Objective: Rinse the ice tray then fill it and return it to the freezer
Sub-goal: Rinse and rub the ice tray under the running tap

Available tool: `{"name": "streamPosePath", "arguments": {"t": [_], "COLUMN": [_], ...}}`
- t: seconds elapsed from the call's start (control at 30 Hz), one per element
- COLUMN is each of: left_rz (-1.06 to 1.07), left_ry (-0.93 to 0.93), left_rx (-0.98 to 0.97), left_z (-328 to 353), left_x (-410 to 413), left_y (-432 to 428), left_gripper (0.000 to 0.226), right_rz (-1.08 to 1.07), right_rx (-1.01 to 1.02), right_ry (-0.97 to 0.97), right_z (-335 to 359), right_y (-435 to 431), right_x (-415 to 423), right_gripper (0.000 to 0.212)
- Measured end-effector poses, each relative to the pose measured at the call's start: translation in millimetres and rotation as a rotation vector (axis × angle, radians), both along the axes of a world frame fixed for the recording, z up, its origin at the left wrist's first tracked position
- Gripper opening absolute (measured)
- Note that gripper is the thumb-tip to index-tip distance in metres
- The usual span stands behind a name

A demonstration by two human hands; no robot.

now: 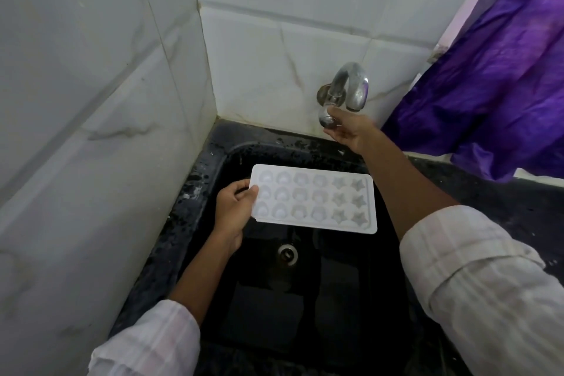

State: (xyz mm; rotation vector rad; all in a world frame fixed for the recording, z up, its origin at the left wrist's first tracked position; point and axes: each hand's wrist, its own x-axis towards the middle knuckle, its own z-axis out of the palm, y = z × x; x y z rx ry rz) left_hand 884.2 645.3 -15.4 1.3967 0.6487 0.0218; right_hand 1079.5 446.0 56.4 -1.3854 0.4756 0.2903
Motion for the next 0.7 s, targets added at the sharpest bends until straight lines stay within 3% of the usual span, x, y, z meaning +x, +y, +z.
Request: {"name": "streamPosePath", "arguments": {"t": [0.27,0.43,0.5,0.6,0.7], "left_rz": [0.006,0.013,0.028,0.062,0.091], "left_ry": [0.013,0.015,0.013,0.018,0.030], "left_rx": [-0.014,-0.010,-0.005,0.001,0.022], "left_z": [-2.0,-2.8,-2.5,-2.4,-2.7], "left_x": [3.7,4.7,3.9,1.7,-1.3], "left_y": [4.4,8.9,12.8,20.9,29.1], "left_gripper": [0.019,0.020,0.017,0.015,0.016], "right_rz": [0.033,0.096,0.061,-0.015,0.125], "right_rx": [-0.134,-0.155,-0.261,-0.478,-0.421], "right_ry": [-0.024,-0.083,-0.112,-0.136,-0.094], "right_z": [-3.0,-6.8,-6.7,-15.7,-36.9], "right_y": [-1.2,-8.7,-18.3,-28.4,-25.9], "right_x": [6.1,2.4,-10.6,-53.6,-97.5], "right_gripper": [0.052,0.031,0.023,0.032,0.041]}}
